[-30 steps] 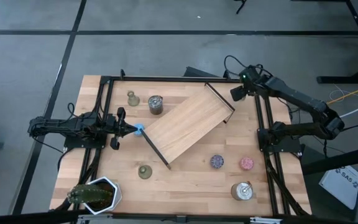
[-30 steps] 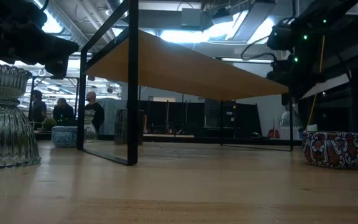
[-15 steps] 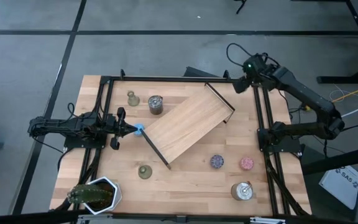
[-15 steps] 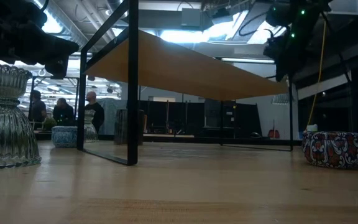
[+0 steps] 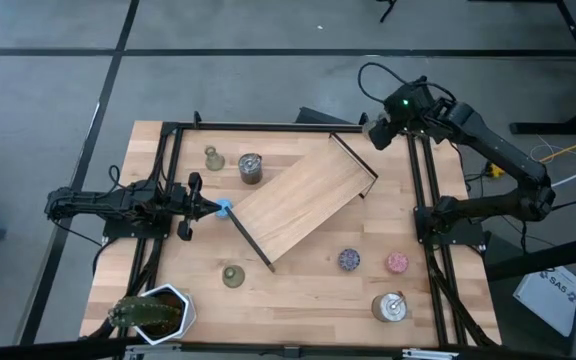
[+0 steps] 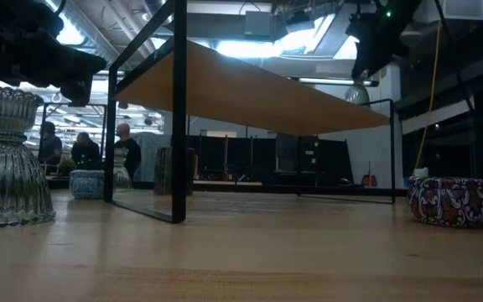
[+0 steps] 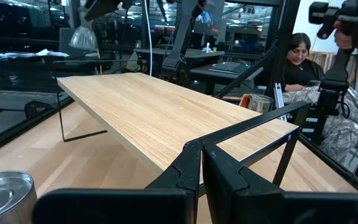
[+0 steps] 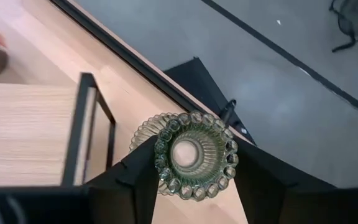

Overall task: Pick & Place candle stick holders
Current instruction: Put the top right transparent candle holder on the shelf

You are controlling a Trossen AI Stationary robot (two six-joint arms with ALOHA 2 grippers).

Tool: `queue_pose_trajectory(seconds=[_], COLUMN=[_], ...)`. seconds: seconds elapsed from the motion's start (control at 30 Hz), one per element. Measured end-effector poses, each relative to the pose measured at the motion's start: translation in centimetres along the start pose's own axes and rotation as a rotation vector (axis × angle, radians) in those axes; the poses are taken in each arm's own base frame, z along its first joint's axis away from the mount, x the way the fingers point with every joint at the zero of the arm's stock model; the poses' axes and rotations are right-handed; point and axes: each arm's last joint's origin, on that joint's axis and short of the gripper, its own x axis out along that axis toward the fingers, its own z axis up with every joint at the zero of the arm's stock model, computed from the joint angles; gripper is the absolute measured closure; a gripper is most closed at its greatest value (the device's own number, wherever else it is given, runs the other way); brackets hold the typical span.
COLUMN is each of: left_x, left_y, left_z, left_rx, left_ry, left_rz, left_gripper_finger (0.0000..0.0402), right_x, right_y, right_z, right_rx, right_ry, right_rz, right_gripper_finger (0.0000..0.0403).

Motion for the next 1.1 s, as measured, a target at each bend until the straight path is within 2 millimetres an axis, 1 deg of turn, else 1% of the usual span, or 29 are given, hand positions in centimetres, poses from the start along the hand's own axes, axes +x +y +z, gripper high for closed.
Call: queue_pose_trajectory(seconds=[0.1, 0.33, 0.43, 0.5, 0.7, 0.87, 1.1], left_x=[0.0, 0.0, 0.0, 0.0, 0.0, 0.0, 0.0], left_y=[0.0, 0.0, 0.0, 0.0, 0.0, 0.0, 0.0], left_z=[0.0, 0.0, 0.0, 0.0, 0.0, 0.0, 0.0], left_rx=[0.000, 0.000, 0.000, 0.000, 0.000, 0.000, 0.000], left_ry=[0.000, 0.000, 0.000, 0.000, 0.000, 0.000, 0.000], left_rz=[0.000, 0.000, 0.000, 0.000, -0.001, 0.000, 0.000], left_gripper_finger=[0.0391, 0.0390, 0.0391, 0.0391, 0.0389, 0.0391, 0.0390], right_x=[-0.9, -3.0, -3.5, -3.4, -2.4, -0.8, 1.8], right_y=[0.4, 1.8, 2.4, 2.9, 4.7, 6.3, 8.2], right_z=[0.4, 1.5, 1.9, 2.2, 3.2, 3.7, 3.8], right_rx=[-0.023, -0.088, -0.112, -0.134, -0.184, -0.221, -0.282], right_ry=[-0.016, -0.071, -0.088, -0.082, -0.053, -0.009, 0.067], right_rz=[0.029, 0.228, 0.274, 0.305, 0.379, 0.391, 0.396], right_gripper_finger=[0.0224, 0.0224, 0.0224, 0.0224, 0.0224, 0.0224, 0.0224])
